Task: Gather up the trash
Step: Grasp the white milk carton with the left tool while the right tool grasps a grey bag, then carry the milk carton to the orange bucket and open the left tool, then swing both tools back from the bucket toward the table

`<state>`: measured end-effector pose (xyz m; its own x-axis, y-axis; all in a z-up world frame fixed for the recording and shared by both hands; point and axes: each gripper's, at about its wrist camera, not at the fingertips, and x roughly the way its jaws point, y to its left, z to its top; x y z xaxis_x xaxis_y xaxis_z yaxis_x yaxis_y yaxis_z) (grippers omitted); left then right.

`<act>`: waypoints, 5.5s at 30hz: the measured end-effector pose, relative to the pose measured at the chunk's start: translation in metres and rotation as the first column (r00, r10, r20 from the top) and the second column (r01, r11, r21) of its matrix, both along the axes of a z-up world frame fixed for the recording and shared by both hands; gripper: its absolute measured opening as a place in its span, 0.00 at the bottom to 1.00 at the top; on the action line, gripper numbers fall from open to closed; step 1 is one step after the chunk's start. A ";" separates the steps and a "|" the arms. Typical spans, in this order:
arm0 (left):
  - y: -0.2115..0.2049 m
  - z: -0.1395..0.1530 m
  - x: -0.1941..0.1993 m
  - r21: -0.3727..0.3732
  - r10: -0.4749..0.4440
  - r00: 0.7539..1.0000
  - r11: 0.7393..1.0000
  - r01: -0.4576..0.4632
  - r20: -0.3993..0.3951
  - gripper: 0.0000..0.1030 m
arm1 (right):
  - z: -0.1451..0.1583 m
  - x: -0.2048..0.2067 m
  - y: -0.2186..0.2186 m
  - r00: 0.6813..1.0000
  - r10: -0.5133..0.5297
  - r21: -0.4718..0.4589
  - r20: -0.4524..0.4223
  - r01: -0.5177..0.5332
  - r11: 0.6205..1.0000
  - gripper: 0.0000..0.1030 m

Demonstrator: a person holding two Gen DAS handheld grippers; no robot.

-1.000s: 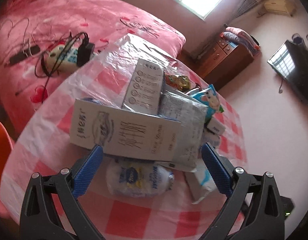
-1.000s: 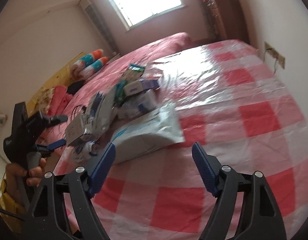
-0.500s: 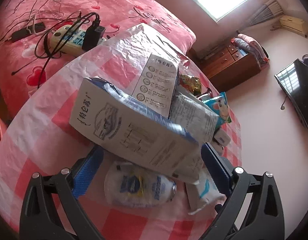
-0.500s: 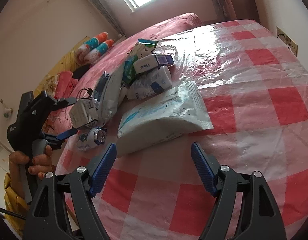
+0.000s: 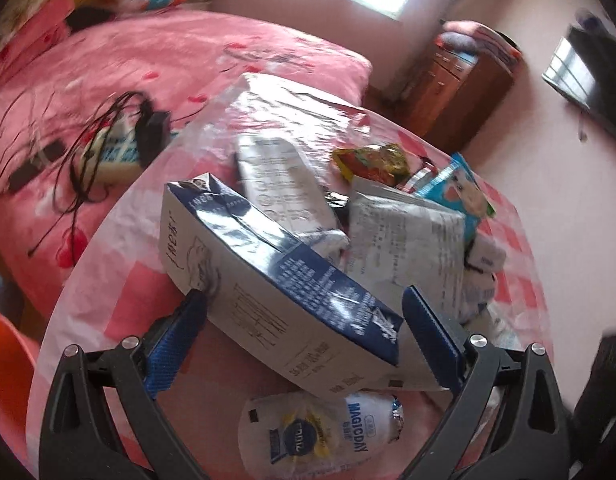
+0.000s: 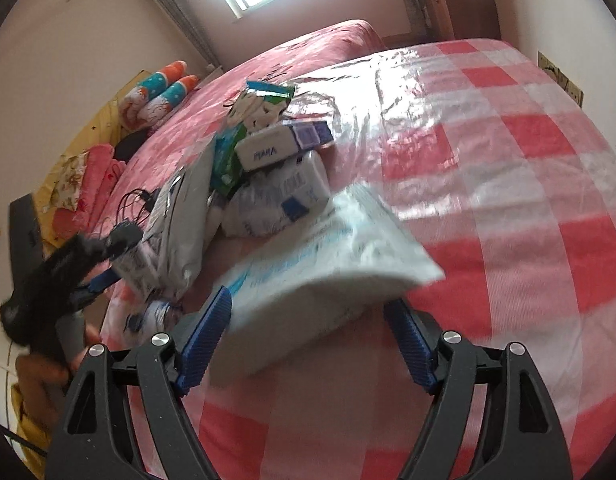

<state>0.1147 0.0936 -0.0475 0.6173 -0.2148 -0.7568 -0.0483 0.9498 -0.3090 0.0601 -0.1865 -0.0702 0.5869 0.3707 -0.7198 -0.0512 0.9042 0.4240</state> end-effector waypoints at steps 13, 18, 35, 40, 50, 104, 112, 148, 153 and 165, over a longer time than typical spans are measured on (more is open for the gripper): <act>0.015 -0.002 -0.015 -0.145 -0.093 0.994 0.984 0.099 0.051 0.95 | -0.002 0.013 0.029 1.000 0.004 -0.081 0.028 -0.002 0.997 0.85; 0.031 -0.009 -0.013 -0.265 -0.054 0.998 0.963 0.058 0.020 0.95 | -0.003 0.009 0.021 0.999 -0.023 -0.032 0.044 0.024 0.999 0.76; 0.048 -0.015 -0.002 -0.380 0.069 0.997 0.922 -0.077 -0.035 0.51 | 0.009 -0.008 0.006 0.996 0.010 0.050 0.094 -0.014 0.999 0.40; 0.051 -0.004 -0.007 -0.377 0.063 0.998 0.924 -0.063 -0.012 0.38 | 0.030 -0.026 0.009 0.989 0.012 0.019 0.149 -0.015 1.000 0.37; 0.049 -0.015 -0.013 -0.331 0.069 0.997 0.940 -0.080 -0.044 0.71 | 0.057 -0.049 0.009 0.973 0.011 -0.033 0.231 -0.004 0.999 0.36; 0.307 -0.054 -0.229 0.101 0.562 0.827 0.823 -0.558 -0.007 0.80 | 0.046 -0.068 0.389 0.676 0.717 -0.034 0.172 -0.723 0.690 0.64; 0.317 -0.066 -0.234 0.168 0.596 0.803 0.794 -0.584 -0.024 0.81 | 0.046 -0.072 0.353 0.738 0.642 -0.124 0.210 -0.631 0.766 0.86; 0.125 0.025 -0.152 0.441 0.284 0.948 0.839 -0.319 0.145 0.85 | 0.054 -0.067 0.171 0.865 0.356 -0.103 0.354 -0.343 0.934 0.91; 0.104 0.027 -0.144 0.465 0.246 0.958 0.838 -0.286 0.145 0.85 | 0.055 -0.064 0.149 0.875 0.320 -0.078 0.364 -0.313 0.946 0.91; 0.062 0.030 -0.135 0.509 0.178 0.973 0.830 -0.227 0.144 0.85 | 0.055 -0.057 0.104 0.901 0.236 -0.048 0.365 -0.235 0.971 0.91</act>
